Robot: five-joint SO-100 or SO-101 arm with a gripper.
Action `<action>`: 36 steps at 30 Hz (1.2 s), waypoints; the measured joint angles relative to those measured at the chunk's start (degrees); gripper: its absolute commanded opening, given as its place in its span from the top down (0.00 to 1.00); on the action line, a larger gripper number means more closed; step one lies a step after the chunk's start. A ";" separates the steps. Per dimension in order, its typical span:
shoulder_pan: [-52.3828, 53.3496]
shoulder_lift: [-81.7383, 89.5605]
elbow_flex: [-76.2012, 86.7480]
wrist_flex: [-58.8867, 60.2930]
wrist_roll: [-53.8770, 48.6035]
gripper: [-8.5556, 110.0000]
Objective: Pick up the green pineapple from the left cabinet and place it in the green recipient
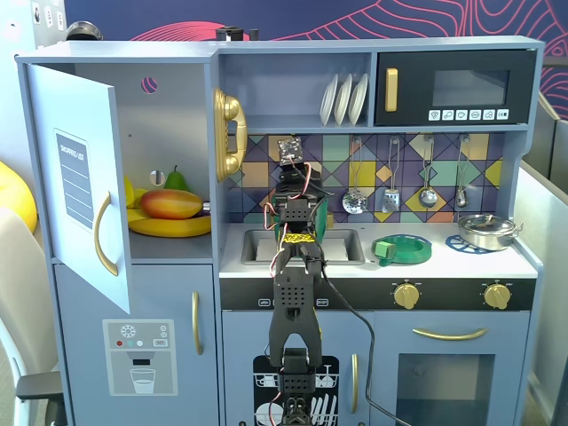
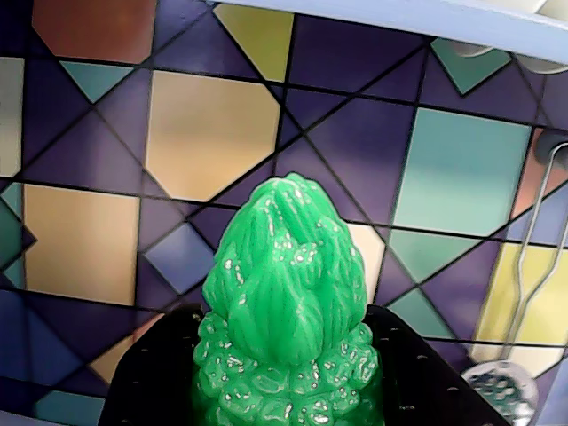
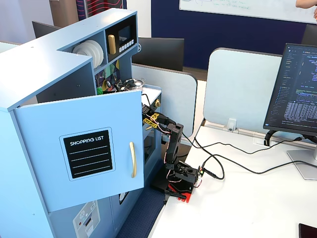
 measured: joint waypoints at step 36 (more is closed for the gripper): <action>0.70 33.13 32.61 -1.76 13.62 0.39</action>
